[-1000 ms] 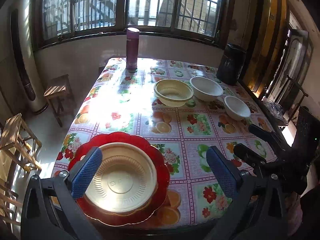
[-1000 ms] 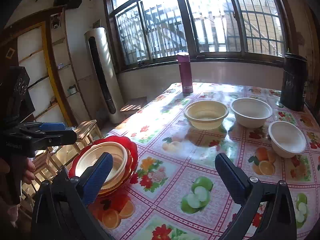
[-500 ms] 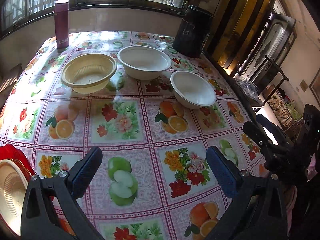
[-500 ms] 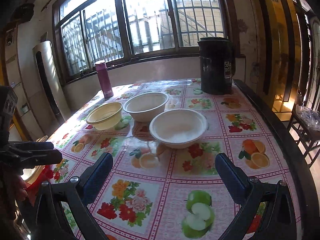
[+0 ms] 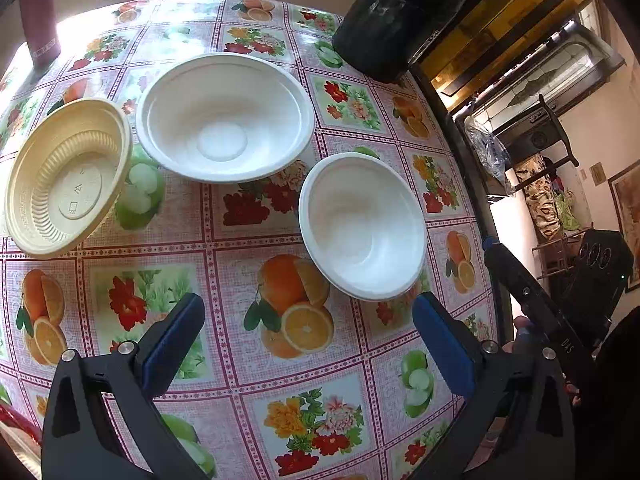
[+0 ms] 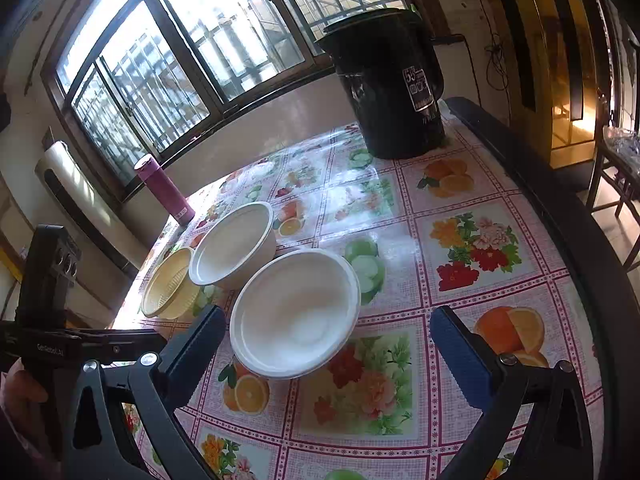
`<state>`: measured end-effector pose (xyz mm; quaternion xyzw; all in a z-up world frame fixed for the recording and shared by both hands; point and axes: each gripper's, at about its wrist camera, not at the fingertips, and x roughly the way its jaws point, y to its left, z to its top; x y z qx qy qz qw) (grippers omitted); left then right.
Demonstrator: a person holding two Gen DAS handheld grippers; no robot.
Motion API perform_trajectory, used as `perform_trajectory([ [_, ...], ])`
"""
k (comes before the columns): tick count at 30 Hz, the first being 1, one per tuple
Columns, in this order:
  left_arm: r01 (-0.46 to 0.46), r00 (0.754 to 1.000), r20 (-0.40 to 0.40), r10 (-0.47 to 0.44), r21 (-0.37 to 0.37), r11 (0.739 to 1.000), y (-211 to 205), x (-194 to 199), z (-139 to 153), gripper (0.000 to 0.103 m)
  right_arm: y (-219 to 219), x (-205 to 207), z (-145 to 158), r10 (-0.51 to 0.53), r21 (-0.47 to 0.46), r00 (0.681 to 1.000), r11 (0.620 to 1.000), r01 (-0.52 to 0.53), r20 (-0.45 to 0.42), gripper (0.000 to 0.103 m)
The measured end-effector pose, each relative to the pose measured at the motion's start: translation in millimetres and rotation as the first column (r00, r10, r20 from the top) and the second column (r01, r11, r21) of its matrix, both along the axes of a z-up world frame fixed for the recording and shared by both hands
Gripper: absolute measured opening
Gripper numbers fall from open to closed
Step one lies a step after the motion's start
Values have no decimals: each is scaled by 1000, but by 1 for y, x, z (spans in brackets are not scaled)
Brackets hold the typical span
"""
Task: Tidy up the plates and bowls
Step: 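Move both tools toward the smaller white bowl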
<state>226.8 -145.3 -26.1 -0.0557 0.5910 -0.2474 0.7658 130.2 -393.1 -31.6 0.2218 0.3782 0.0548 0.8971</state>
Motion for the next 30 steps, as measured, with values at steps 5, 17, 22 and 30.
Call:
perform_trajectory([
  [5,22,998,-51,-22,6,1000,-22,19,-10,103,-22,18,-25,-34,179,997,983,45,-65,103],
  [17,65,997,-56,-60,97,993,-54,37,-30,103,-39,42,-53,2,370,996,929,32,-90,103],
  [22,56,997,-55,-49,129,990,-50,46,-38,103,-34,56,-54,27,386,995,922,11,-92,103],
  [30,23,999,-36,-18,121,992,-40,50,-38,103,-14,68,-59,67,388,989,922,-12,-130,103],
])
